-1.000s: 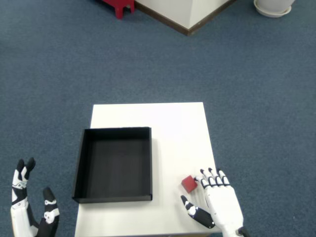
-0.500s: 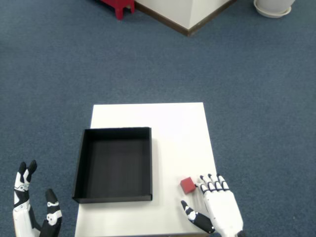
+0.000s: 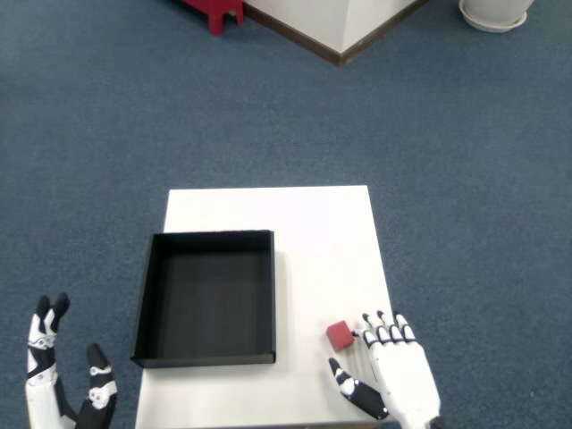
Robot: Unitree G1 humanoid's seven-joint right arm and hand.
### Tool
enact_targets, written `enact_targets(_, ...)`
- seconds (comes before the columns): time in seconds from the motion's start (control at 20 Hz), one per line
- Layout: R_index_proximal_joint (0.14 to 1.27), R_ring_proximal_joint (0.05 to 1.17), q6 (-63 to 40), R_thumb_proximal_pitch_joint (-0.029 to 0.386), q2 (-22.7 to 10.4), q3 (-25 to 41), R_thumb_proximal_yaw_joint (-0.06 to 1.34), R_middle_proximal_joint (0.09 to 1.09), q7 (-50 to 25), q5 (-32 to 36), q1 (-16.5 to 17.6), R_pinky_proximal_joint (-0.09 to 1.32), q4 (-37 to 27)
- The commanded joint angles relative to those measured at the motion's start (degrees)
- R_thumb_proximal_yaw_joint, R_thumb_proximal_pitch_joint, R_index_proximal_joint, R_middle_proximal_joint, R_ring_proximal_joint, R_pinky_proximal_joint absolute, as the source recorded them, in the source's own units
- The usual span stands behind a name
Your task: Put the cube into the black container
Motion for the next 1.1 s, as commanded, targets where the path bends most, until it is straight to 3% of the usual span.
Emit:
enact_targets(0.05,0.52,0.18,1.6,0.116,-0.5,-0.6,0.23,0.23,-3.4,0.8,-2.3,-0.03,-1.4)
enact_targets(1.1,0.53,0.18,4.9,0.136,0.0,-0.9,0.23,0.24,-4.6,0.1,-0.7,-0.03,-6.9)
